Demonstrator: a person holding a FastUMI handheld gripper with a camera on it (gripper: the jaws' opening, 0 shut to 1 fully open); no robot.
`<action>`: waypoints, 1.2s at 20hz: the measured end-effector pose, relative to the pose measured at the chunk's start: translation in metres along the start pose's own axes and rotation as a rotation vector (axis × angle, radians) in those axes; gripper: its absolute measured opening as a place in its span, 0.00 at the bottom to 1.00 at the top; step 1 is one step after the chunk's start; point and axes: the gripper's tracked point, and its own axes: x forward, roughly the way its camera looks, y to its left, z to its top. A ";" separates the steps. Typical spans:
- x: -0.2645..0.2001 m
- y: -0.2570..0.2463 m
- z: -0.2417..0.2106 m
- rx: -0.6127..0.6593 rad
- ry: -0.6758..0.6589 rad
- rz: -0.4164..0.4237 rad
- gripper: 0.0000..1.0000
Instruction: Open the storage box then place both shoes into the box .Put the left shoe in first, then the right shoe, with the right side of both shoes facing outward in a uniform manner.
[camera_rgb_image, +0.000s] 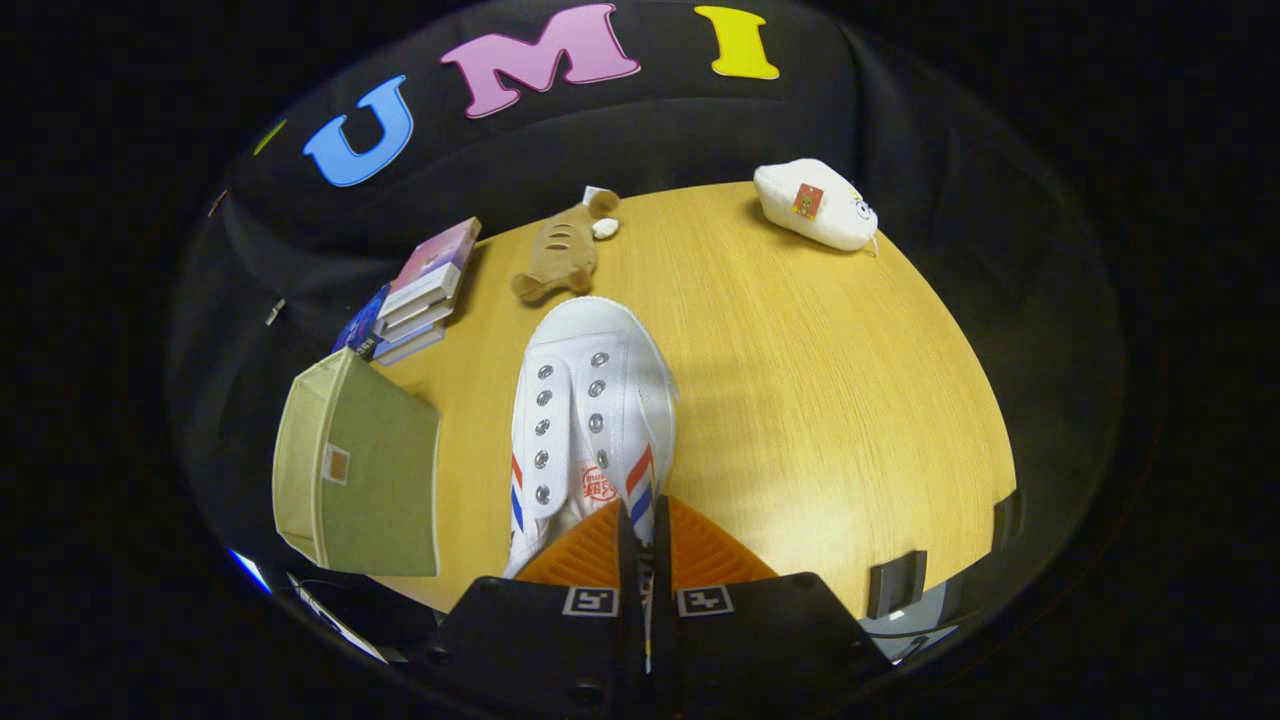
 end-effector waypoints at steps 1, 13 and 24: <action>-0.011 0.019 0.003 0.016 -0.008 0.017 0.07; -0.043 0.262 0.009 0.011 -0.039 0.204 0.06; 0.027 0.327 -0.047 -0.059 0.082 0.128 0.07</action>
